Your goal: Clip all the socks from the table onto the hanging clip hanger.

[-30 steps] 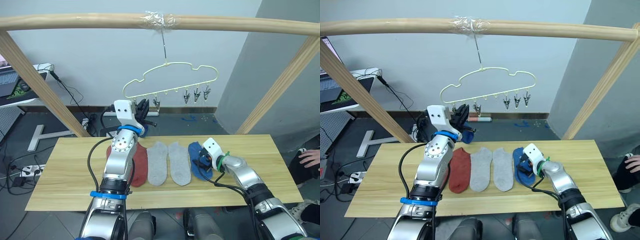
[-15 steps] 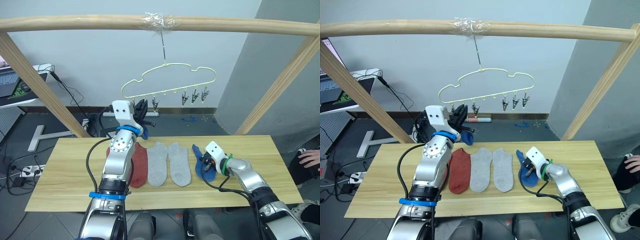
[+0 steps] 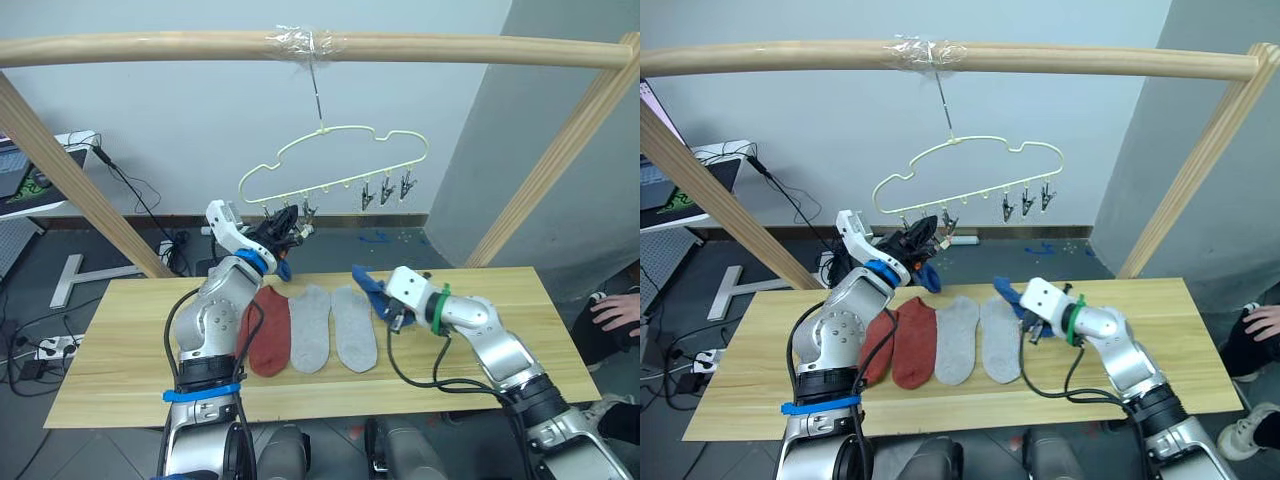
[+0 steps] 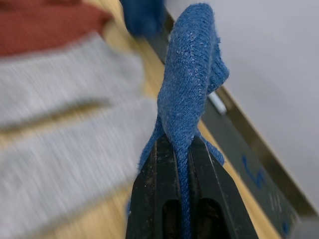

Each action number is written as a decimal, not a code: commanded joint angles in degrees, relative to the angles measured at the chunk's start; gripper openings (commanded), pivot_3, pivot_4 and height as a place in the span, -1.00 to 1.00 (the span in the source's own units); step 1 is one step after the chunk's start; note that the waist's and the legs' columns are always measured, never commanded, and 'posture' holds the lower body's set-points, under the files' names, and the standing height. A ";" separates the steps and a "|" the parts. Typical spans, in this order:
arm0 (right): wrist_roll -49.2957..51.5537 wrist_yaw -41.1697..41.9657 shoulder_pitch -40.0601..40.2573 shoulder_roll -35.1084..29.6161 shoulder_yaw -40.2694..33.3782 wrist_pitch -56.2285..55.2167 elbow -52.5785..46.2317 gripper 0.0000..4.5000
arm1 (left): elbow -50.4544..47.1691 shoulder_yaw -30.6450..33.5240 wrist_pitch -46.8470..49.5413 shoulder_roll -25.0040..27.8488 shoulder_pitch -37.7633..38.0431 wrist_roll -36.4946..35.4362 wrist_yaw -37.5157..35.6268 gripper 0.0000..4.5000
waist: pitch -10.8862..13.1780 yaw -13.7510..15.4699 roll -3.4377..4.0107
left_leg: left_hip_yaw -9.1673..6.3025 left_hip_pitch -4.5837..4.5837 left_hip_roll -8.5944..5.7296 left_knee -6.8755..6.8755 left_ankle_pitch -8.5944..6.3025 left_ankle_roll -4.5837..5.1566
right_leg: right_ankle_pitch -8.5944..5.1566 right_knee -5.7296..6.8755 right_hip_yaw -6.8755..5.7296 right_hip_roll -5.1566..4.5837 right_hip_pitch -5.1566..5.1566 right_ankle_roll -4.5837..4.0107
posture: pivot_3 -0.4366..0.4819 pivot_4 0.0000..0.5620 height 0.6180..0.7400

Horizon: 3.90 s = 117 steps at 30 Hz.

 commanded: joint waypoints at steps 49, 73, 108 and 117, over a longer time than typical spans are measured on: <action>-2.09 -3.62 -12.66 9.02 2.97 1.80 1.15 -1.00 | -7.36 0.28 7.33 0.64 3.84 -11.20 3.00 0.44 | 0.00 0.30 -0.01 | -0.05 -0.16 -0.03 -0.03 0.09 -0.16 | 0.00 0.00 0.02 -0.19 -0.14 -0.01 | 0.00 -0.41 1.00; 9.01 -0.47 -9.09 12.34 -2.36 12.19 -2.53 0.98 | -24.98 -6.13 9.27 18.85 14.17 -9.92 -1.84 1.00 | 0.02 1.72 -0.02 | -0.13 -0.20 0.00 -0.10 0.08 -0.16 | -0.02 -0.08 0.06 -0.20 -0.18 -0.05 | 0.11 -0.36 1.00; 39.00 -2.41 -8.68 -1.10 -20.16 31.50 -29.18 1.00 | 5.04 -19.85 -26.41 4.17 1.53 29.51 -0.56 -0.11 | 0.12 1.61 0.12 | -0.07 -0.60 -0.04 -0.07 0.00 0.03 | 0.01 -0.54 -0.08 -0.16 -0.24 -0.05 | -0.14 -0.38 1.00; 39.91 -3.78 -9.65 -0.98 -20.09 31.56 -28.78 1.00 | 7.50 -19.70 -27.85 2.74 -0.83 29.85 -1.28 -0.11 | 0.11 1.50 0.13 | -0.06 -0.60 -0.04 -0.08 0.00 0.03 | 0.01 -0.50 -0.11 -0.16 -0.27 -0.04 | -0.14 -0.41 1.00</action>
